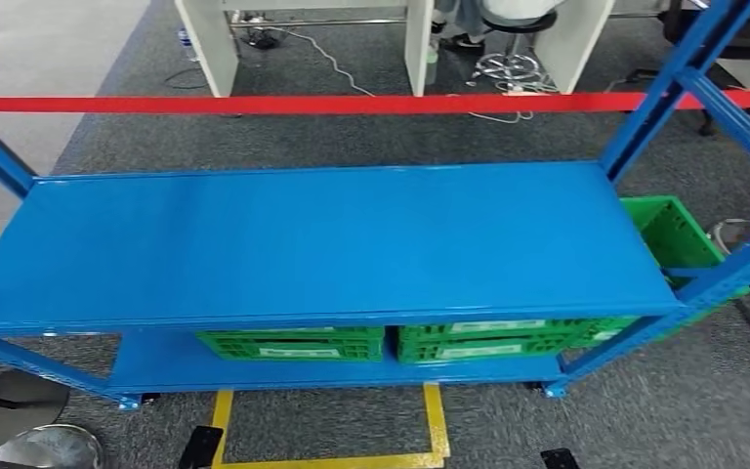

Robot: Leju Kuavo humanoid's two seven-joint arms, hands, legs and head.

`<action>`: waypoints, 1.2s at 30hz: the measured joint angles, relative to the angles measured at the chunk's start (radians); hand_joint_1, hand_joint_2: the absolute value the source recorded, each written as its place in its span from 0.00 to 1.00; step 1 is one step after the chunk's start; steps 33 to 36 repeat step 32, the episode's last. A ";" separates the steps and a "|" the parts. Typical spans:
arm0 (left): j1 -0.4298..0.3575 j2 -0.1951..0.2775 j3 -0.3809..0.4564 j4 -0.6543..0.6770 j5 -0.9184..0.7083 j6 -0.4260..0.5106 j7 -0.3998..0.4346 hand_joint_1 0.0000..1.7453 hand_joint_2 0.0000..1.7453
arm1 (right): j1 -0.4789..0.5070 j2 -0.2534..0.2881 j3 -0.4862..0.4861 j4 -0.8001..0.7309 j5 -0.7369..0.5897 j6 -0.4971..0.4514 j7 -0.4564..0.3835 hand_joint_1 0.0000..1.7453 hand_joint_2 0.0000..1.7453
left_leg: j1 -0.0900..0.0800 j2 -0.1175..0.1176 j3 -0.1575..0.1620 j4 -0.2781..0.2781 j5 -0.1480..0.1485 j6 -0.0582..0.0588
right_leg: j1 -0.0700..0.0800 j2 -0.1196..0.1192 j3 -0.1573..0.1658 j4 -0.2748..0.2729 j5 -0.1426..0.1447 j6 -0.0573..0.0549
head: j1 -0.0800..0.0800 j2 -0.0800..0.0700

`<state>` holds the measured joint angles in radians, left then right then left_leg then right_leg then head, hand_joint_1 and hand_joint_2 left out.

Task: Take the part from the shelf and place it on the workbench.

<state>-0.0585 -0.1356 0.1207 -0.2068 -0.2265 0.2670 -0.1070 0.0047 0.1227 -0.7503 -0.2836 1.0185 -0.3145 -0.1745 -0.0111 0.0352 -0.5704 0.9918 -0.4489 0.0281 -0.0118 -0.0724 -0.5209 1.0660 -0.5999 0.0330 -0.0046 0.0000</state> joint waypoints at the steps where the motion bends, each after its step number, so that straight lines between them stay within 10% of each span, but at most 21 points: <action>1: -0.001 -0.001 0.000 0.000 -0.001 0.004 0.000 0.00 0.00 | 0.000 0.000 0.000 -0.001 -0.009 0.004 0.000 0.00 0.00 | 0.001 -0.009 0.001 -0.002 0.000 0.003 | -0.001 0.035 -0.032 0.064 -0.030 0.002 | 0.004 0.000; 3: -0.004 -0.002 0.000 0.000 -0.002 0.010 0.002 0.00 0.00 | 0.004 0.000 -0.003 -0.002 -0.029 0.014 0.005 0.00 0.00 | 0.001 -0.026 0.002 -0.001 -0.002 0.007 | -0.001 0.068 -0.112 0.202 -0.075 0.004 | 0.008 0.000; 5: -0.003 -0.002 0.000 0.000 -0.003 0.017 0.006 0.00 0.00 | 0.007 0.000 -0.008 -0.003 -0.046 0.020 0.013 0.00 0.00 | 0.001 -0.040 0.008 -0.001 -0.006 0.006 | -0.001 0.072 -0.145 0.224 -0.045 0.005 | 0.008 0.000; 9: -0.004 -0.002 0.000 0.000 -0.004 0.030 0.010 0.00 0.00 | 0.007 0.002 -0.026 -0.011 -0.081 0.033 0.022 0.00 0.00 | 0.000 -0.054 0.025 0.005 -0.023 -0.011 | -0.005 0.075 -0.056 -0.017 0.100 0.001 | 0.009 0.000; 10: -0.004 -0.001 0.000 0.000 -0.004 0.035 0.010 0.00 0.25 | 0.006 0.003 -0.031 -0.012 -0.089 0.038 0.023 0.00 0.00 | -0.002 -0.055 0.025 0.008 -0.026 -0.012 | -0.005 0.077 -0.043 -0.043 0.104 -0.003 | 0.009 0.000; 13: -0.004 0.000 0.000 0.000 -0.004 0.047 0.010 0.00 1.00 | 0.008 0.006 -0.044 -0.017 -0.106 0.046 0.029 0.00 0.75 | -0.004 -0.055 0.022 0.011 -0.026 0.004 | -0.004 0.080 -0.037 -0.051 0.103 -0.011 | 0.006 0.000; 14: -0.004 0.000 0.000 0.000 -0.001 0.046 0.013 0.00 1.00 | 0.009 0.006 -0.048 -0.019 -0.112 0.049 0.030 0.00 1.00 | -0.004 -0.055 0.023 0.010 -0.025 0.008 | -0.003 0.080 -0.037 -0.051 0.102 -0.012 | 0.005 0.000; 16: -0.002 0.003 0.001 0.000 0.012 0.030 0.025 0.00 1.00 | 0.011 0.006 -0.046 -0.023 -0.134 0.064 0.033 0.00 1.00 | -0.002 -0.055 0.024 0.008 -0.024 0.009 | 0.000 0.081 -0.036 -0.051 0.100 -0.017 | 0.005 0.000; 20: 0.016 0.014 0.002 -0.004 0.040 -0.008 0.042 0.00 0.00 | 0.020 0.005 0.000 -0.035 -0.219 0.094 0.045 0.00 0.00 | 0.000 -0.055 0.026 0.004 -0.024 0.007 | 0.004 0.080 -0.036 -0.050 0.097 -0.025 | 0.006 0.000; 26: 0.050 0.032 -0.004 -0.024 0.076 -0.058 0.053 0.00 0.00 | 0.041 -0.008 0.112 -0.051 -0.372 0.136 0.068 0.00 0.00 | 0.005 -0.055 0.026 0.001 -0.026 -0.026 | 0.007 0.080 -0.036 -0.049 0.095 -0.030 | 0.006 0.000; 36: 0.083 0.052 -0.019 -0.049 0.109 -0.103 0.065 0.00 0.00 | 0.064 -0.028 0.235 -0.062 -0.513 0.175 0.091 0.00 0.00 | 0.004 -0.055 0.026 0.001 -0.026 -0.029 | 0.005 0.079 -0.035 -0.050 0.095 -0.030 | 0.006 0.000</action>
